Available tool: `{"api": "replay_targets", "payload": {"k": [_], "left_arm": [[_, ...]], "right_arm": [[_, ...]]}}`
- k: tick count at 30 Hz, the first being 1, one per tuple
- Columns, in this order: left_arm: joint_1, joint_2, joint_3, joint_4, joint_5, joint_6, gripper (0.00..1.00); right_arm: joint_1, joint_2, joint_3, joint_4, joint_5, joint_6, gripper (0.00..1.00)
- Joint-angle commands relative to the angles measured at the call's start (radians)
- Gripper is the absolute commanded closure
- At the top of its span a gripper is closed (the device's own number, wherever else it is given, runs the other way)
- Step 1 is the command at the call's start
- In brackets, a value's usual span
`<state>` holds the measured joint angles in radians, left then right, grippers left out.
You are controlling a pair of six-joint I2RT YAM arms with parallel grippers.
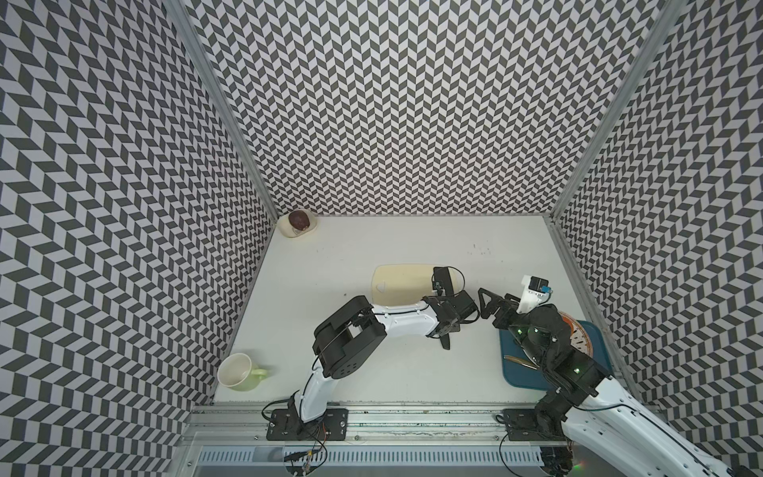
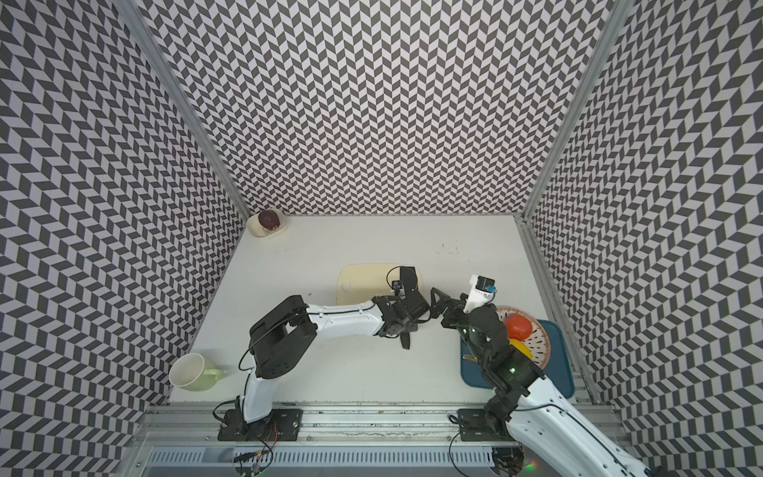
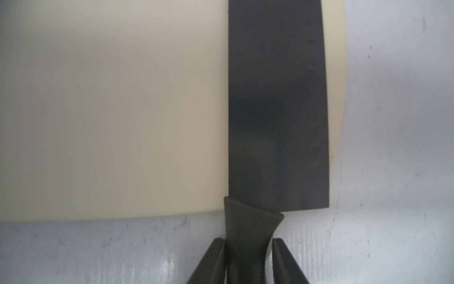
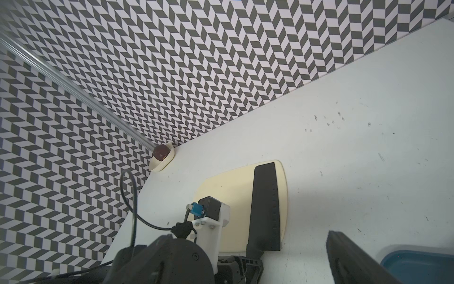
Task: Align the knife with the edge of the cutting board
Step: Place the knife at the edge of the cutting board.
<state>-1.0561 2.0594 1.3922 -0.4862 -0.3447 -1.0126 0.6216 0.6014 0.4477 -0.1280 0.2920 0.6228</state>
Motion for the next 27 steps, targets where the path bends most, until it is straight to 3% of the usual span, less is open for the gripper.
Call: {"api": "replay_targets", "payload": {"k": [1,6,10,17,20,27], "left_arm": [[-0.01,0.015,0.024,-0.013,0.003,-0.006,0.64],[-0.01,0.019,0.035,-0.013,0.003,-0.001,0.63],[-0.01,-0.001,0.04,-0.024,-0.016,0.003,0.53],[-0.008,-0.092,0.049,-0.035,-0.076,0.024,0.25],[-0.01,-0.164,0.02,-0.017,-0.111,0.039,0.02],[0.052,-0.387,-0.14,0.03,-0.262,0.074,0.0]], "right_arm": [[0.006,-0.011,0.002,0.03,0.006,0.008,0.0],[0.006,-0.011,0.002,0.03,0.006,0.008,0.0],[0.005,-0.013,0.002,0.028,0.008,0.008,0.0],[0.006,-0.026,0.009,0.011,0.042,-0.002,0.0],[0.006,-0.037,0.007,0.009,0.061,-0.01,0.0],[0.006,-0.036,-0.033,0.079,0.107,-0.063,0.0]]}}
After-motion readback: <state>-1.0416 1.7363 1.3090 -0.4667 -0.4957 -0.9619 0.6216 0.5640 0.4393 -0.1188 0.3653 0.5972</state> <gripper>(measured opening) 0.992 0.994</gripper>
